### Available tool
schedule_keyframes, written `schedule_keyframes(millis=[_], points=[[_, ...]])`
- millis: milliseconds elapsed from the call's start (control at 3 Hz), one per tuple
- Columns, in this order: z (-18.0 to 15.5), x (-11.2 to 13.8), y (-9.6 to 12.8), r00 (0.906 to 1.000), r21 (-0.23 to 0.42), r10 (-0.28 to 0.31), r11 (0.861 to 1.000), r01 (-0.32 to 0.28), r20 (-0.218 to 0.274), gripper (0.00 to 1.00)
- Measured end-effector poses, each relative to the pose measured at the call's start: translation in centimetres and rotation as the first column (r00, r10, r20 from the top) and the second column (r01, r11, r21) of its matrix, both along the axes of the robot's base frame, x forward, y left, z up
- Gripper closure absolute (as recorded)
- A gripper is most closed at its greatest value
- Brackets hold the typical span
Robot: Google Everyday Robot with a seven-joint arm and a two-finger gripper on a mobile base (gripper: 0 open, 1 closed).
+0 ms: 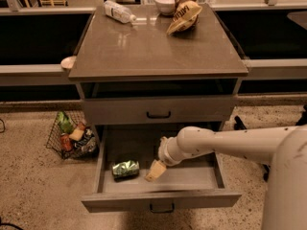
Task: Pick green can from middle drawer and place on counter
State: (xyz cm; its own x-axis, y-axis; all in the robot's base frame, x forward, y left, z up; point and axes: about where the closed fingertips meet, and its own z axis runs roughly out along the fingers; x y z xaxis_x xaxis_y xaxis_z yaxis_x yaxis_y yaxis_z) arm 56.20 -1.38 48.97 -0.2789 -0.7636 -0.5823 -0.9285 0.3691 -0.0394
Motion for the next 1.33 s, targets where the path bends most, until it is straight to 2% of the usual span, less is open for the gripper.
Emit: schedule_keyframes(millis=[667,1000,1333], points=[[-5.3,3.8,4.2,0.9987,0.077,0.037,0.996,-0.040,0.036,0.00],[-6.7,5.0,6.4,0.9966,0.123,0.071,0.990,-0.075,0.044,0.00],[-7.7,5.6,8.4,0.9938,0.139,0.103,0.984,-0.108,0.043,0.00]])
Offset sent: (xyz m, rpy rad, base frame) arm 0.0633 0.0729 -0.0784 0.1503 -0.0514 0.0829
